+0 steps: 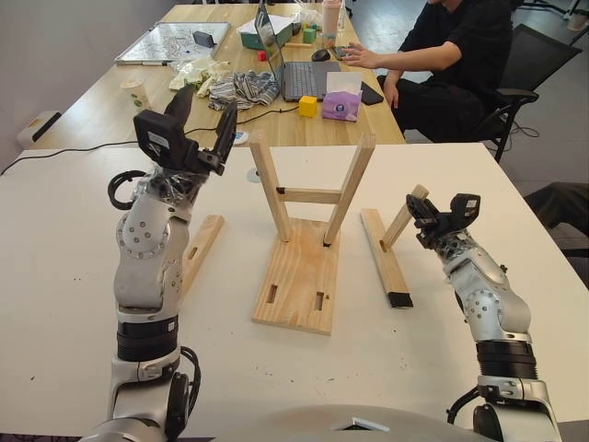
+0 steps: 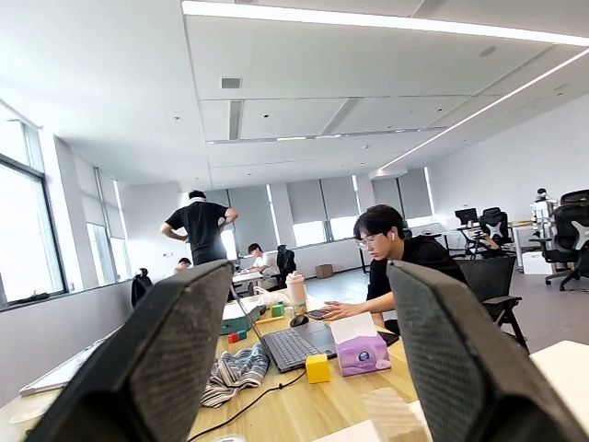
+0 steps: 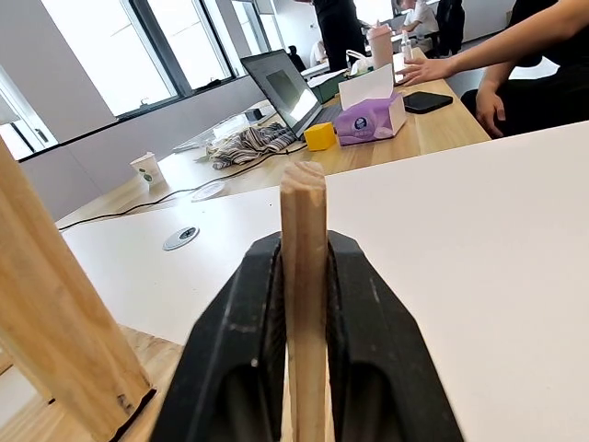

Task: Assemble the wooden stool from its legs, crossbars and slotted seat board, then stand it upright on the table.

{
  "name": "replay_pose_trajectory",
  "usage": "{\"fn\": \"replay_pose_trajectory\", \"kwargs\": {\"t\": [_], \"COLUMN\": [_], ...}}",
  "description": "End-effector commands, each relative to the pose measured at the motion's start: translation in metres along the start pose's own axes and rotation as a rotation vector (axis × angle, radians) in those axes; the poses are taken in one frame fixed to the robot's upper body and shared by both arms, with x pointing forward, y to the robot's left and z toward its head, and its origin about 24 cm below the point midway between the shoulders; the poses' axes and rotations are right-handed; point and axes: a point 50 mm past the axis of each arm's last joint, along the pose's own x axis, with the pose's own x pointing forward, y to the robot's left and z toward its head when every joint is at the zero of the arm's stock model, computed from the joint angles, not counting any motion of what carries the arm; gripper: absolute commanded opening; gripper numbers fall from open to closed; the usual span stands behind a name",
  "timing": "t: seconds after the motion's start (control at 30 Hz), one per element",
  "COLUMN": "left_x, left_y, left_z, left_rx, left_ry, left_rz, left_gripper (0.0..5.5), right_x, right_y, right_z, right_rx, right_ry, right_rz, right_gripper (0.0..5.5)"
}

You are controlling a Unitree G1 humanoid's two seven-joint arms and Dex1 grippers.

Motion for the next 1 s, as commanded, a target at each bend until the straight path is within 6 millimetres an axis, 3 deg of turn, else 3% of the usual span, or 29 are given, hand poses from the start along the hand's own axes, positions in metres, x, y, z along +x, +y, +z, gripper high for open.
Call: {"fn": "replay_pose_trajectory", "kwargs": {"t": [0.03, 0.27, 0.4, 0.73, 1.0], "left_x": [0.003, 0.003, 0.0, -0.001, 0.0], "left_y": [0.006, 0.005, 0.007, 0.005, 0.006], "left_z": [0.0, -0.001, 0.0, -0.004, -0.004], "left_rx": [-0.012, -0.008, -0.005, -0.01, -0.016], "left_ry": [0.005, 0.015, 0.017, 0.03, 0.038], "left_rz": [0.027, 0.015, 0.024, 0.009, -0.003], "left_gripper": [3.08, 3.08, 3.08, 3.08, 3.08], "right_x": [-0.005, -0.004, -0.007, -0.016, -0.021], "right_y": [0.0, 0.015, 0.019, 0.011, -0.008], "right_z": [-0.021, 0.003, 0.005, -0.024, -0.052], "right_rx": [0.023, 0.07, 0.066, 0.054, 0.05], "right_ry": [0.067, -0.054, -0.041, 0.065, 0.14], "right_rz": [-0.012, 0.039, 0.053, -0.015, -0.258], "right_gripper": [0.39, 0.39, 0.39, 0.39, 0.39]}}
